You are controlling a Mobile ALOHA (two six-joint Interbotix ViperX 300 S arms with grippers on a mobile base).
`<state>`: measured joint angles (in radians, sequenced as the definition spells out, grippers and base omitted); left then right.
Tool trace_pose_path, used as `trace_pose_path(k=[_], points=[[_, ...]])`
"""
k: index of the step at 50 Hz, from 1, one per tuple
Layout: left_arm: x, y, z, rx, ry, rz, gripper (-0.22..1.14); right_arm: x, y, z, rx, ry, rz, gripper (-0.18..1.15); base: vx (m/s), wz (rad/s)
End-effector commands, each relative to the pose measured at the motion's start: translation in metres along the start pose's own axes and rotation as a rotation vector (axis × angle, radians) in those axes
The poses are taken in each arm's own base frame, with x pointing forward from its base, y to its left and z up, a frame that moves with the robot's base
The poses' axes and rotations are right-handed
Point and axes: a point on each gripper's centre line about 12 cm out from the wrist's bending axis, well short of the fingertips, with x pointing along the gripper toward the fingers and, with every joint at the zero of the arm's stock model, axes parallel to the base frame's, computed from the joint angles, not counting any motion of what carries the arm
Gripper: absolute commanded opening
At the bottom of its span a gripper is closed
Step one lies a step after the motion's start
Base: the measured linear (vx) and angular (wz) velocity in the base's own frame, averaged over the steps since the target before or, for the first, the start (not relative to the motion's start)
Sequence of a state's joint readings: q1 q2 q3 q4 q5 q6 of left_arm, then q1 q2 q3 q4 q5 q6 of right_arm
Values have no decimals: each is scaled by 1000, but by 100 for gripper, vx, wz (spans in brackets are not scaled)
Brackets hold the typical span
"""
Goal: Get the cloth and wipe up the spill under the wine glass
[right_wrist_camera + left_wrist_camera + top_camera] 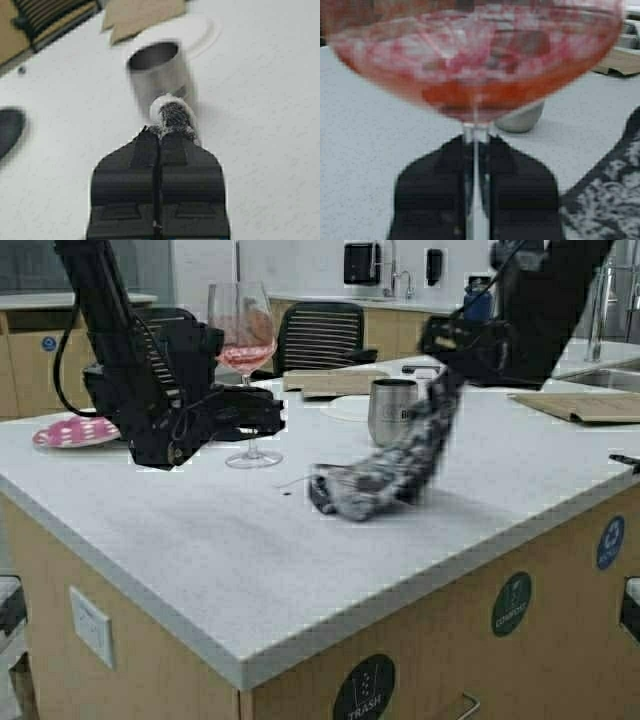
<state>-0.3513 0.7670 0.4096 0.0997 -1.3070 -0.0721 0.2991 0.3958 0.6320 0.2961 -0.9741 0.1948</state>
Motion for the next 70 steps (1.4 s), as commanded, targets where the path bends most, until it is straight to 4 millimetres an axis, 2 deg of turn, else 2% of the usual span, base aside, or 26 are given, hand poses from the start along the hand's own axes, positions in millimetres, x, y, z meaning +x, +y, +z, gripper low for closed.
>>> trace_pose_path(k=[1, 17, 38, 47, 59, 70], points=[[11, 1, 3, 5, -38, -5, 36, -2, 5, 33, 12, -99, 17, 6, 0, 0], [8, -5, -33, 16, 23, -60, 36, -4, 3, 29, 1, -94, 17, 6, 0, 0], [11, -9, -55, 29, 38, -110, 40, -5, -1, 12, -16, -49, 16, 5, 0, 0], [10, -14, -63, 33, 41, -140, 52, -8, -3, 9, -27, -37, 21, 6, 0, 0], [12, -23, -68, 37, 39, -169, 79, -12, -4, 3, -40, -14, 29, 6, 0, 0], [7, -23, -69, 46, 53, -164, 80, -16, -3, -2, -59, 7, 49, 6, 0, 0]])
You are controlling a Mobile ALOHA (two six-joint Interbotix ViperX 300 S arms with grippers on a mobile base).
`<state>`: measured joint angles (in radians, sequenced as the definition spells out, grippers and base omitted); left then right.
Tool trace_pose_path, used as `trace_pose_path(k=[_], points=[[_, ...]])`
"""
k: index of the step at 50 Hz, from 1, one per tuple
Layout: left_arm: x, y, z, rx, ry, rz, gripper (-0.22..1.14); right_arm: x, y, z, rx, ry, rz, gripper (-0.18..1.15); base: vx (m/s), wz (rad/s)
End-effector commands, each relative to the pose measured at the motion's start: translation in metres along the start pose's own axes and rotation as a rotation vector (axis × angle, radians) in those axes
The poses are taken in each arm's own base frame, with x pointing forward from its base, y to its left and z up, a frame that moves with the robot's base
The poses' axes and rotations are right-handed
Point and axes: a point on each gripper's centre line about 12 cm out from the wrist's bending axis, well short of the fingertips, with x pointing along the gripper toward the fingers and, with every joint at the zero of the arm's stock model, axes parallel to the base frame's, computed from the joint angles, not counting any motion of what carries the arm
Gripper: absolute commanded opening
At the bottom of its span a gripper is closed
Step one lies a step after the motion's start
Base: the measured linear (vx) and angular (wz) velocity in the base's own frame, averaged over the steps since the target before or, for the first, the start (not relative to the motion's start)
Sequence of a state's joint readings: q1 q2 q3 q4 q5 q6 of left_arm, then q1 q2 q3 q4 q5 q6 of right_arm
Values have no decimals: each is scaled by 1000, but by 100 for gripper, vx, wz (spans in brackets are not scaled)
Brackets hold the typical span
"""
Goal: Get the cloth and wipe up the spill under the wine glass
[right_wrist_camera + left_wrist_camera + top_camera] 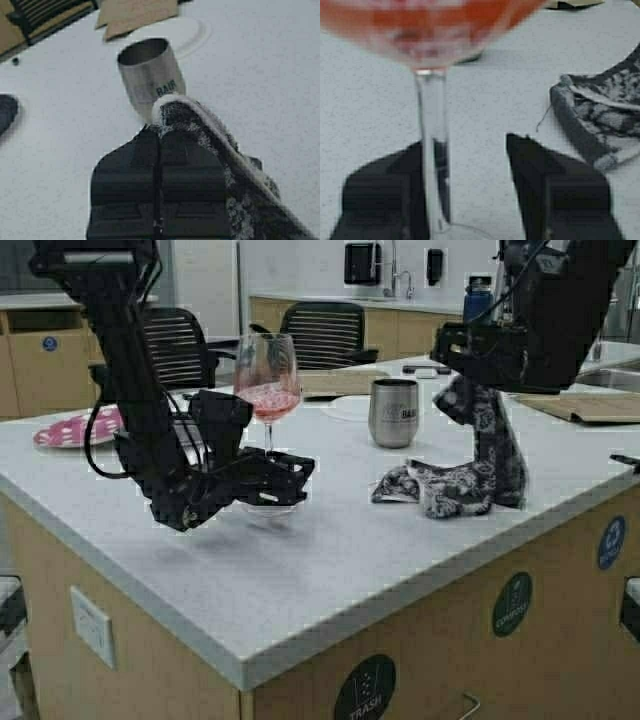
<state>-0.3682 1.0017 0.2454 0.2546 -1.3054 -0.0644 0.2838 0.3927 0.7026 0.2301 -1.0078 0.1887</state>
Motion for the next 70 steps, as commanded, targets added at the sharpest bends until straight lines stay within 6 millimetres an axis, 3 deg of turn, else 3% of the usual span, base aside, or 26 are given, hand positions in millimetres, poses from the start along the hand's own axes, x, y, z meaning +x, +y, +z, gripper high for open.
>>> trace_pose_path(k=[1, 10, 19, 33, 43, 57, 70], points=[[2, 1, 13, 15, -27, 4, 80, 0, 6, 9, -5, -29, 26, 6, 0, 0], [-15, 10, 14, 13, -40, 77, 80, -2, 6, 6, -15, -18, 37, 5, 0, 0], [-34, 5, 17, 3, -54, 75, 80, -2, 9, 6, -11, -17, 50, 5, 0, 0], [-79, -2, 36, -15, -91, 102, 80, -8, 26, -2, -20, 6, 91, 5, 0, 0], [-116, -11, 52, -36, -66, 107, 80, -24, 30, -1, -29, 22, 106, 5, 0, 0], [-151, -21, 96, -46, -49, 104, 80, -60, 33, 28, -38, 33, 115, 6, 0, 0], [-167, -23, 156, -19, -110, 130, 80, -72, 46, 66, -57, 59, 138, 6, 0, 0]])
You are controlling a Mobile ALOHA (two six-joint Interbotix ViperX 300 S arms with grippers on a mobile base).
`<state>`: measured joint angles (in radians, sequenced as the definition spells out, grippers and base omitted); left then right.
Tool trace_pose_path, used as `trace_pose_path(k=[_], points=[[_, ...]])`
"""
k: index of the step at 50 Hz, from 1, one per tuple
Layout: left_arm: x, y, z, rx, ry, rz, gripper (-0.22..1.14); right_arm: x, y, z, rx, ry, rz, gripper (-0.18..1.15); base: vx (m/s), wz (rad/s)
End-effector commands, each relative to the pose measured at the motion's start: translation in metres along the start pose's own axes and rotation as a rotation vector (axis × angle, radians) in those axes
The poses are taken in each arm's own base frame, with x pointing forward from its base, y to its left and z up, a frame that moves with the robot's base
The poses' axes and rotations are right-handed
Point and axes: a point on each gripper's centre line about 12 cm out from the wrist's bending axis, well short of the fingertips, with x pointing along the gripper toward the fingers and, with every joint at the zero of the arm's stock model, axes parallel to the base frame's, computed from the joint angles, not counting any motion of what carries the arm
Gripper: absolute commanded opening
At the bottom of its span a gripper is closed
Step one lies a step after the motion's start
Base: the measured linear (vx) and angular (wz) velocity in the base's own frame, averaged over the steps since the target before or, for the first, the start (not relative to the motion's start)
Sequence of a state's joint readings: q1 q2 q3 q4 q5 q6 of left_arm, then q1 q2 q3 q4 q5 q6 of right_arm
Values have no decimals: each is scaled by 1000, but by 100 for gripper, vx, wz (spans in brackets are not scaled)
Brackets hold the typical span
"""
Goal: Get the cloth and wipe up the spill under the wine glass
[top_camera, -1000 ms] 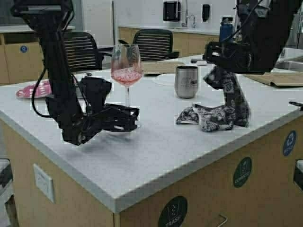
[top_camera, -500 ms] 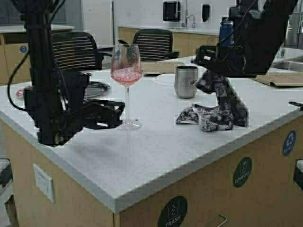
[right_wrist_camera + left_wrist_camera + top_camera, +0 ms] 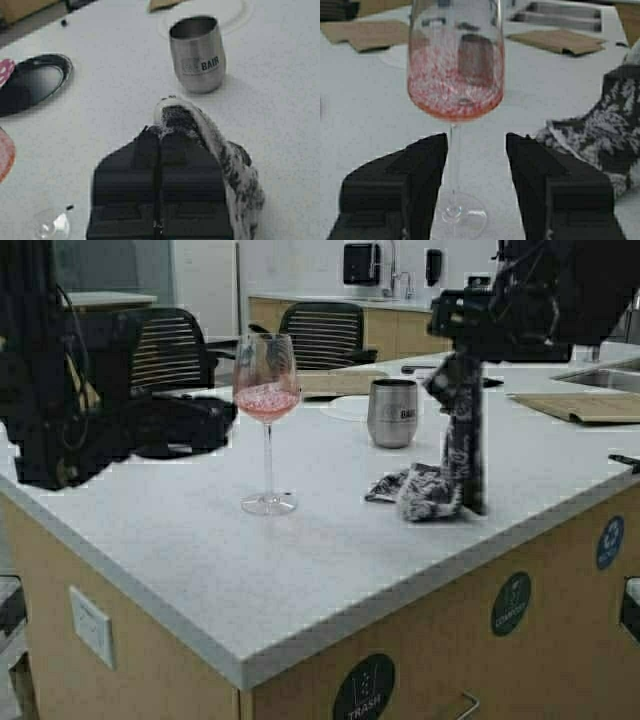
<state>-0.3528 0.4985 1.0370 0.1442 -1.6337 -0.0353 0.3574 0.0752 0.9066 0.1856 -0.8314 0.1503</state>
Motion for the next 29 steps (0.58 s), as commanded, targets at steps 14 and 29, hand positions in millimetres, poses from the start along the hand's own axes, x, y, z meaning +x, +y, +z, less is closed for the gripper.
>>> trace_pose_path(k=[14, 29], points=[[6, 0, 97, 48, -104, 27, 80, -16, 26, 82, -21, -92, 65, 6, 0, 0], [20, 1, 167, 78, -93, 51, 80, -21, 45, 137, -88, -120, 98, 6, 0, 0]])
